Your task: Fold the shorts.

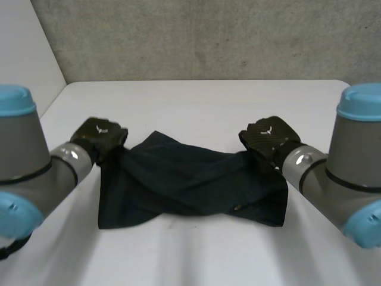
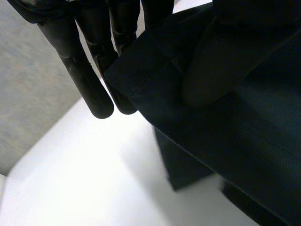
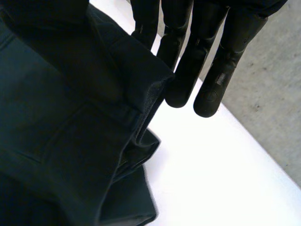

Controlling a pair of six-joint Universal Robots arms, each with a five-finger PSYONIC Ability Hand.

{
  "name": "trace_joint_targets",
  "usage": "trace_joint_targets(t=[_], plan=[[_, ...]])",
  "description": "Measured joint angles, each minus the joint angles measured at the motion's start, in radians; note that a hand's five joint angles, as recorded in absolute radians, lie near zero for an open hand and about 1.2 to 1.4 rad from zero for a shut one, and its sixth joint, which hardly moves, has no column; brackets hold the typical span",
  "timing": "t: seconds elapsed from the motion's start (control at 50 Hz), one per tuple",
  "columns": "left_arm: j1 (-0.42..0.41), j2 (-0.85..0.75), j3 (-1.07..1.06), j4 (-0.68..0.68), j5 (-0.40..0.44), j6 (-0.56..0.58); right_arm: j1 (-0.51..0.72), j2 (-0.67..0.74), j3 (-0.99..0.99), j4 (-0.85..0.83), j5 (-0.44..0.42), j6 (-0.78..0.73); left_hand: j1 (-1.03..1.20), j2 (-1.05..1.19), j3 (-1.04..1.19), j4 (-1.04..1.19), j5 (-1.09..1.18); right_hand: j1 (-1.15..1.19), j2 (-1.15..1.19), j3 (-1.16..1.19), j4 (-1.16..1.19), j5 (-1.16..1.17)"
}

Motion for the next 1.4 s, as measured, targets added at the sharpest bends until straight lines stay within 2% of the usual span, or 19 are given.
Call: trace_joint_targets(t=[0.14,0.18,0.26,0.32,0.38,0.44,0.5,0.58,0.74,0.86,0.94,1.0,1.04,1.08,1.16,1.18,1.28,1.3,1.4], plan=[[0.006,-0.093,0.234,0.050,-0.058,0.003,0.007,0.091,-0.195,-0.059,0.040,-0.029,0.000,0.004,0.007,0.001,0.000,0.000,0.001,0.000,0.004,0.000],[0.007,-0.116,0.366,0.105,-0.109,0.002,0.007,0.119,-0.321,-0.142,0.064,-0.007,0.000,0.005,0.008,0.001,0.000,0.000,0.001,0.000,0.004,0.000],[0.004,-0.127,0.530,0.246,-0.180,-0.003,0.002,0.131,-0.450,-0.279,0.081,0.051,0.000,0.005,0.008,0.001,0.000,0.000,0.001,0.000,0.004,0.000],[-0.006,-0.115,0.604,0.400,-0.217,-0.006,-0.006,0.121,-0.544,-0.492,0.091,0.132,0.000,0.005,0.008,0.001,0.000,0.000,0.001,0.000,0.004,0.000],[-0.021,-0.082,0.617,0.547,-0.234,-0.008,-0.012,0.100,-0.569,-0.676,0.091,0.180,0.000,0.005,0.008,0.001,0.000,0.000,0.001,0.000,0.004,0.000],[-0.032,-0.045,0.582,0.635,-0.237,-0.010,-0.017,0.081,-0.561,-0.782,0.088,0.199,0.000,0.005,0.008,0.001,0.000,0.000,0.001,0.000,0.004,0.000],[-0.040,-0.015,0.514,0.679,-0.235,-0.018,-0.018,0.069,-0.536,-0.819,0.077,0.204,0.000,0.005,0.008,0.001,0.000,0.004,0.001,0.000,0.004,0.000],[-0.042,0.007,0.412,0.691,-0.231,-0.041,-0.014,0.071,-0.500,-0.764,0.056,0.200,0.000,0.005,0.008,0.001,0.000,0.009,0.001,0.000,0.004,0.000],[-0.039,-0.004,0.196,0.666,-0.226,-0.078,-0.008,0.152,-0.457,-0.446,0.035,0.139,0.000,0.008,0.012,0.001,0.000,0.009,0.001,0.000,0.004,0.000],[-0.047,-0.091,0.069,0.623,-0.224,-0.071,-0.007,0.257,-0.441,-0.206,0.039,0.037,0.000,0.008,0.012,0.001,0.000,0.009,0.001,0.000,0.004,0.000],[-0.066,-0.171,0.018,0.531,-0.224,-0.050,-0.009,0.326,-0.405,-0.067,0.044,-0.029,0.000,0.008,0.012,0.001,0.000,0.009,0.001,0.000,0.004,0.000],[-0.074,-0.200,0.001,0.461,-0.226,-0.037,-0.012,0.343,-0.378,-0.026,0.046,-0.048,0.000,0.008,0.012,0.001,0.000,0.009,0.001,0.000,0.004,0.000],[-0.081,-0.217,-0.017,0.360,-0.230,-0.023,-0.016,0.348,-0.327,0.012,0.047,-0.068,0.000,0.008,0.012,0.003,0.000,0.009,0.001,0.000,0.004,0.000],[-0.084,-0.201,-0.041,0.248,-0.234,-0.015,-0.020,0.323,-0.264,0.028,0.045,-0.079,0.000,0.008,0.013,0.004,0.000,0.009,0.001,0.000,0.004,0.000],[-0.084,-0.152,-0.075,0.168,-0.233,-0.012,-0.021,0.280,-0.198,0.032,0.042,-0.087,0.000,0.008,0.013,0.004,0.000,0.009,0.001,0.000,0.004,0.000],[-0.084,-0.074,-0.123,0.104,-0.231,-0.010,-0.022,0.227,-0.130,0.032,0.039,-0.099,0.000,0.008,0.013,0.004,0.000,0.009,0.001,0.000,0.004,0.000],[-0.085,0.073,-0.211,0.039,-0.226,0.004,-0.023,0.125,-0.016,0.033,0.039,-0.138,0.000,0.008,0.013,0.005,0.000,0.009,0.001,0.000,0.004,0.000],[-0.085,0.138,-0.251,0.013,-0.224,0.025,-0.023,0.074,0.037,0.046,0.040,-0.172,0.000,0.008,0.013,0.005,0.000,0.009,0.001,0.000,0.004,0.000],[-0.086,0.269,-0.352,-0.068,-0.221,0.138,-0.023,-0.036,0.142,0.145,0.047,-0.294,0.000,0.008,0.013,0.005,0.000,0.009,0.001,0.000,0.004,0.000]])
